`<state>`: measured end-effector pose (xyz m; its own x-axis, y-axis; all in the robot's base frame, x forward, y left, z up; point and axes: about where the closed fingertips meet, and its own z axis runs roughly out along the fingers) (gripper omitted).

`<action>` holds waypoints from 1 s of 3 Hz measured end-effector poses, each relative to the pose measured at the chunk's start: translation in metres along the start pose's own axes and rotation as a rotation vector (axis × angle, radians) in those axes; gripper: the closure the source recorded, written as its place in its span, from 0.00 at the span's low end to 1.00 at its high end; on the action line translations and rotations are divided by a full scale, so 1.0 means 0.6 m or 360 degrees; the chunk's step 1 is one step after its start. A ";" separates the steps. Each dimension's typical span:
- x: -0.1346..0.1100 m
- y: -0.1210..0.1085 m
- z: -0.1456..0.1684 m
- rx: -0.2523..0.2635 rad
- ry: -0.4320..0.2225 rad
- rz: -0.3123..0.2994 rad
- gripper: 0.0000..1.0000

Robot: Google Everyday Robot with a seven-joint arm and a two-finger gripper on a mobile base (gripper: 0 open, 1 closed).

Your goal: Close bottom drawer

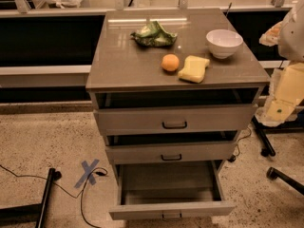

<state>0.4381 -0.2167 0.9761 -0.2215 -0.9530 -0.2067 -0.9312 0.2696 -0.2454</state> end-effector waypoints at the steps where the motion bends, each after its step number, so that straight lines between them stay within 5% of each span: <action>1: 0.000 0.000 0.000 0.0000 0.0000 0.0000 0.00; 2: 0.017 -0.007 0.034 -0.0054 -0.0005 0.0067 0.00; 3: 0.051 0.007 0.137 -0.0167 -0.0046 0.0182 0.00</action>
Offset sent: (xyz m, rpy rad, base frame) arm 0.0166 -0.0202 -0.0527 0.0518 0.1087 -0.0756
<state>0.4511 -0.2336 0.8908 -0.3210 -0.9121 -0.2549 -0.9258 0.3589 -0.1184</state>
